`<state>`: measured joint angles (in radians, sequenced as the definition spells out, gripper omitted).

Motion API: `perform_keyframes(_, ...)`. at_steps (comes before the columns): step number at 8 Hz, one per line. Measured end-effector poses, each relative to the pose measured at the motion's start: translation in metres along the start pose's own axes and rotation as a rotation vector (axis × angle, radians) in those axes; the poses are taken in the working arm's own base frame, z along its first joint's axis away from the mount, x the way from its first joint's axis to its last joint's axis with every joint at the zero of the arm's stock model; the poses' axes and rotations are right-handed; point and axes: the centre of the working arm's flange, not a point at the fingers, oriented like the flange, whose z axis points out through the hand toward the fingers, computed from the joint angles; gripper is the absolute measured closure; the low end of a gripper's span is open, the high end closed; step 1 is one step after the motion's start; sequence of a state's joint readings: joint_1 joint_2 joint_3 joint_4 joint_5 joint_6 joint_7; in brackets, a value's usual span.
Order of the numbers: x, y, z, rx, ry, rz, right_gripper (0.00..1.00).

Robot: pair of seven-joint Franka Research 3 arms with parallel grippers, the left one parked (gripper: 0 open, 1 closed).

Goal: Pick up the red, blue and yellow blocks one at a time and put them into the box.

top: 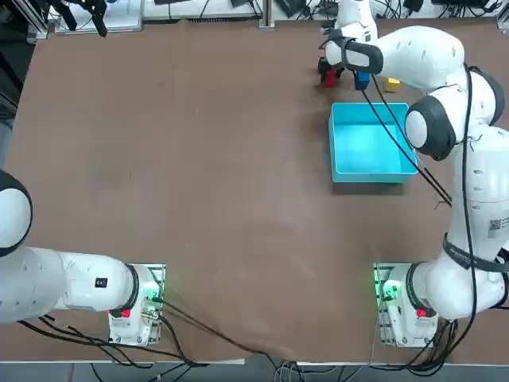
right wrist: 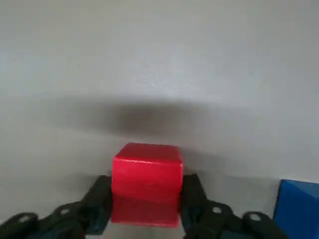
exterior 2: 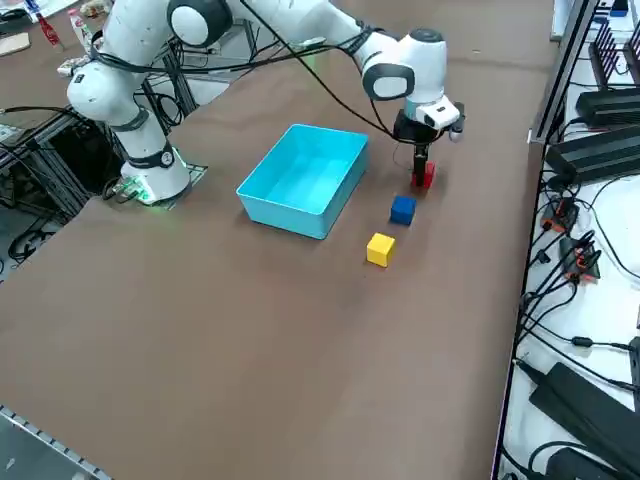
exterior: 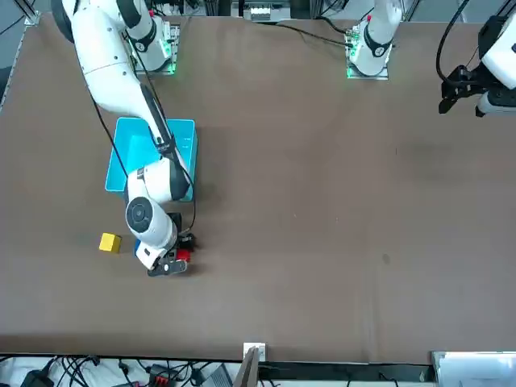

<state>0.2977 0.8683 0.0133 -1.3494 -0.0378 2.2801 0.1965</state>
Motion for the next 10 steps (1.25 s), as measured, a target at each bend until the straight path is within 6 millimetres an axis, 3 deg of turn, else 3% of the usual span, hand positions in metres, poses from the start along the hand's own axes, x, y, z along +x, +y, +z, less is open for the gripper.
perform_keyframes(2,0.003,0.004,-0.008,-0.003,0.004,0.087,0.3)
perform_keyframes(3,0.002,0.003,-0.027,-0.009,-0.018,0.127,0.3)
perform_keyframes(5,-0.012,0.006,-0.092,-0.029,-0.076,0.159,0.3)
perform_keyframes(6,-0.032,0.01,-0.125,-0.033,-0.088,0.16,0.3)
perform_keyframes(8,-0.093,0.02,-0.165,-0.045,-0.126,0.157,0.3)
perform_keyframes(10,-0.161,0.027,-0.171,-0.059,-0.175,0.148,0.3)
